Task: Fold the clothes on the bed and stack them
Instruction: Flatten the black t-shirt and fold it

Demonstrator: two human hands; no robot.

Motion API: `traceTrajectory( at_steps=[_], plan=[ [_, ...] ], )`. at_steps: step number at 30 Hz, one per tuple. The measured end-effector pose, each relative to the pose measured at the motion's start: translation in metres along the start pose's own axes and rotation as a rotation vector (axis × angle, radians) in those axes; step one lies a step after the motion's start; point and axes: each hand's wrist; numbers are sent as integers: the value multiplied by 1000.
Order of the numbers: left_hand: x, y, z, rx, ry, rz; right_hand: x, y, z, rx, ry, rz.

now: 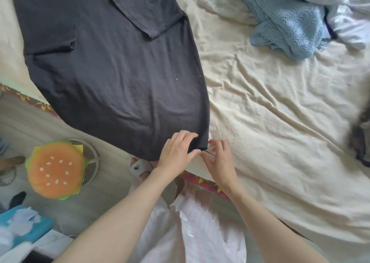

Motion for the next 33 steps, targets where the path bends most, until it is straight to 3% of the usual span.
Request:
traceTrajectory(
  at_steps=[6,12,15,20,25,29,31,33],
  plan=[
    [-7,13,0,9,-38,46,8,11,-10,-47,-33,-10],
    [-10,2,-3,-36,-170,84,14,19,-13,3,-460,199],
    [-13,-2,-2,-22,-139,81,12,25,-11,-2,-499,169],
    [-16,2,12,75,12,64,-7,13,2,-3,-95,158],
    [-7,15,32,264,271,-32,-19,10,12,246,193,-51],
    [12,29,27,287,280,-169,-28,18,11,465,408,-129],
    [17,34,23,271,273,-209,-30,19,10,480,460,-91],
    [21,34,19,268,270,-231,-33,17,7,356,363,68]
  ],
)
Point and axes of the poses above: each hand's wrist, its own y-axis towards the middle knuckle, its own x-axis out of the palm, z = x × y, and after that the axes turned 15 degrees about x, right-handed
